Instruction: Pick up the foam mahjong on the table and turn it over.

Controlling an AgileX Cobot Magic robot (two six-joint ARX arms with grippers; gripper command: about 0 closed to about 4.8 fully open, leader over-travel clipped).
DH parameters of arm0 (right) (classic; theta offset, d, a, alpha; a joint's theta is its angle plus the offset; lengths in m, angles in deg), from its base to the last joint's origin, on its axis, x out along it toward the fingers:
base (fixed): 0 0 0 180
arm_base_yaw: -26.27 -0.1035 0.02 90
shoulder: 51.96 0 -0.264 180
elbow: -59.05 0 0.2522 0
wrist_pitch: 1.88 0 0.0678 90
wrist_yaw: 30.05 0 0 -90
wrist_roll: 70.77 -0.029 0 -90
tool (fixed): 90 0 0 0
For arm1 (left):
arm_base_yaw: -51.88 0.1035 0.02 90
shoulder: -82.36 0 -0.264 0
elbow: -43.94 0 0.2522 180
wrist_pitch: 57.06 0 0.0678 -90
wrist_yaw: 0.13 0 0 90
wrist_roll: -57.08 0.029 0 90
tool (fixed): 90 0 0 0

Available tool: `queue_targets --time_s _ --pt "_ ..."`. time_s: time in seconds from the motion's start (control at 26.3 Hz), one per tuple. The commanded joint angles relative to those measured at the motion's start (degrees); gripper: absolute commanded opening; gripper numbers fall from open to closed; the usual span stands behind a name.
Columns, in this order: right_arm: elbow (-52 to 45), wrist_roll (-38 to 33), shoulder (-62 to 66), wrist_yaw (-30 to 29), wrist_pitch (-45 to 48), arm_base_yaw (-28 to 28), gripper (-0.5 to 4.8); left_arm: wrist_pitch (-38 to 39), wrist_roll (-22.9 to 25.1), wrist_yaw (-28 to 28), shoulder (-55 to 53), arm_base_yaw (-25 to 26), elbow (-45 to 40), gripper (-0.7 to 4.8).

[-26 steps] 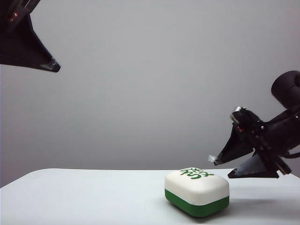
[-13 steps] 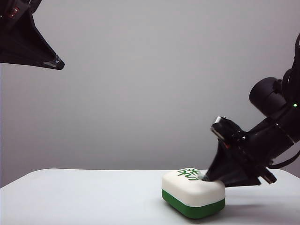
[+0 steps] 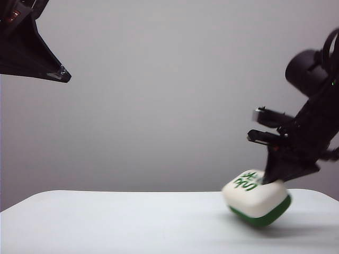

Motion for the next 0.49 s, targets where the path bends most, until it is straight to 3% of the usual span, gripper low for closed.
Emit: queue_targets --time_s 0.04,0.23,0.49 --pt "0.11 4.04 -1.44 11.21 -3.45 -1.36 -0.02 -0.66 0.96 -0.02 -0.02 0.0 0.17 -0.05" --pt "0.09 6.29 -0.28 19.87 -6.36 -3.41 -0.02 -0.74 1.49 -0.24 -0.17 0.0 0.17 -0.05" --pt "0.09 6.27 0.22 18.91 -4.07 -9.94 0.0 -0.66 1.51 -0.2 -0.2 0.0 0.17 -0.05"
